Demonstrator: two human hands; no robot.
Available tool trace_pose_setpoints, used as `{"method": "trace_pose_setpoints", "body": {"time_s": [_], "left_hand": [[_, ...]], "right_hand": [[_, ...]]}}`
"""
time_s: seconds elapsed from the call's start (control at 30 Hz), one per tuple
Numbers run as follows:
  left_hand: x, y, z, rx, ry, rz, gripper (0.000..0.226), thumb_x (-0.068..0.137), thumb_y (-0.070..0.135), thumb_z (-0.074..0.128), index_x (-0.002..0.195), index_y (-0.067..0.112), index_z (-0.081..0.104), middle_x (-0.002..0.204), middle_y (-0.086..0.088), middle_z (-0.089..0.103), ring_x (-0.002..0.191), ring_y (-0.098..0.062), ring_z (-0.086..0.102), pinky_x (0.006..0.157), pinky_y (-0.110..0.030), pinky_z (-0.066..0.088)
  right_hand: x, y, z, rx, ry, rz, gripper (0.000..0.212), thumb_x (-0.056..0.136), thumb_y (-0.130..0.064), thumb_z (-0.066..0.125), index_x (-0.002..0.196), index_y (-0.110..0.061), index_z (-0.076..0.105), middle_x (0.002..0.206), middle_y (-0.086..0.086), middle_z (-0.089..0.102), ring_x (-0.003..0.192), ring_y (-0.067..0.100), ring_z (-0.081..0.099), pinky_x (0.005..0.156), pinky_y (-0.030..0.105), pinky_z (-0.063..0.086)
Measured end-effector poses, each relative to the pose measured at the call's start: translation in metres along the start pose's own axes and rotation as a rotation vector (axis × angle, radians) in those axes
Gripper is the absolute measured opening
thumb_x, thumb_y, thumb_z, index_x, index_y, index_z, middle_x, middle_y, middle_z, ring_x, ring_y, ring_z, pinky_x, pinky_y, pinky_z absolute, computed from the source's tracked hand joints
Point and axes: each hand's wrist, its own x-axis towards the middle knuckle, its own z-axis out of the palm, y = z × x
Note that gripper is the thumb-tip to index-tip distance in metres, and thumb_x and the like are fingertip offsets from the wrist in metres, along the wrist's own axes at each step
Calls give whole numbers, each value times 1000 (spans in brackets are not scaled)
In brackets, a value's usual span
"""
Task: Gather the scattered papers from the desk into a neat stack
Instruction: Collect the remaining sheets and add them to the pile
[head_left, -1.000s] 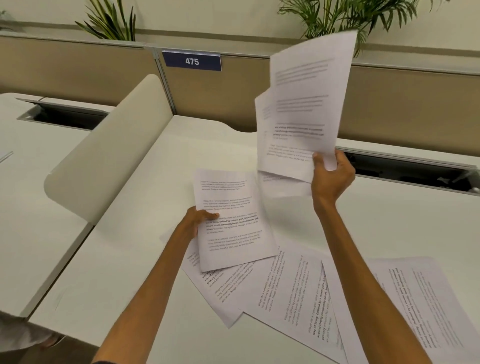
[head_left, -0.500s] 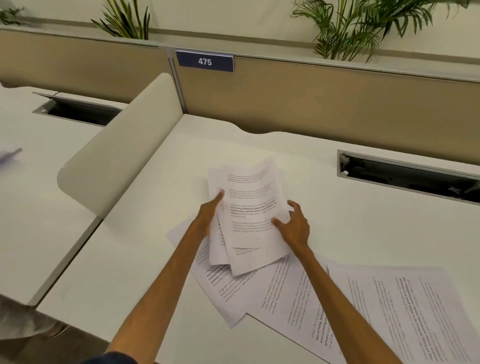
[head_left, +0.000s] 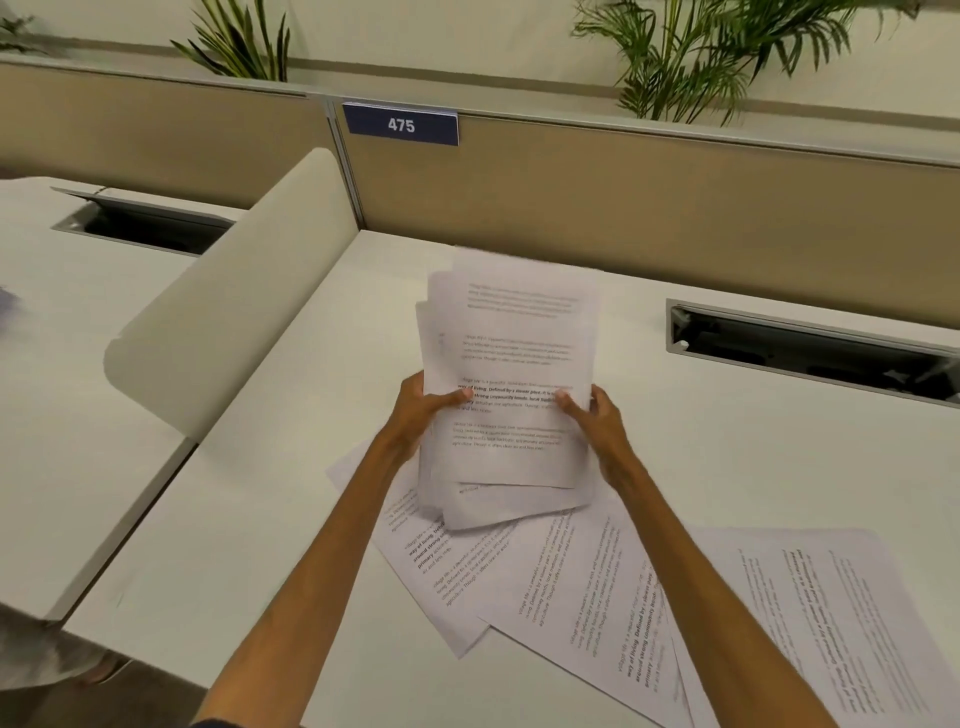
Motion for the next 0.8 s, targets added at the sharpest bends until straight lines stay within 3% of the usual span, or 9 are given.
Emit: {"method": "trace_pose_setpoints", "body": {"time_s": [0.07,0.17,0.23,0.33,0.47,0.63,0.8], "left_hand": [[-2,20,4,-1,-25,57,49,76,7,80,122,1,64,109,-10,77,98,-35,73,77,-42,62],[-6,52,13,-15,-34,197,46,71,8,75,115,5,67,105,-9,77,91,-30,75,74,-42,62],[-9,71,19,-13,-26,289,41,70,10,73,111,12,68,103,-6,76,90,-28,74,73,-40,62],[-10,86,25,-10,-10,375,40,73,14,74,112,14,67,106,-8,74,92,-30,73,77,-43,62],[-12,82,31,26,46,363,47,66,33,80,107,15,67,96,-2,73,81,-18,73,69,-31,61],[-11,75,37,100,58,350,29,73,26,75,100,23,66,85,10,74,74,-17,73,66,-30,61],[-8,83,39,109,61,390,32,73,27,74,104,25,65,97,1,73,77,-18,73,70,-31,62]], "right_hand": [[-4,-30,-3,129,-72,-58,68,72,-38,83,129,-10,60,124,6,70,110,22,69,86,30,58],[-14,-74,-4,159,-102,-184,39,77,-14,80,114,-12,70,116,9,73,106,29,70,87,41,58],[-20,-97,-5,118,-121,-267,34,77,-5,80,108,-17,73,114,10,74,103,31,71,84,43,59],[-26,-112,-9,71,-139,-329,44,70,-5,85,109,-22,72,116,9,72,105,30,69,84,42,60],[-30,-103,-4,-30,-84,-261,50,68,-13,88,114,-15,68,110,5,73,100,26,70,85,41,60],[-35,-92,2,-21,-41,-239,37,74,-10,82,102,-29,68,100,-5,73,89,19,70,78,39,61],[-34,-99,3,43,30,-303,35,78,-7,79,107,-23,68,100,-5,73,87,20,70,74,32,62]]}}
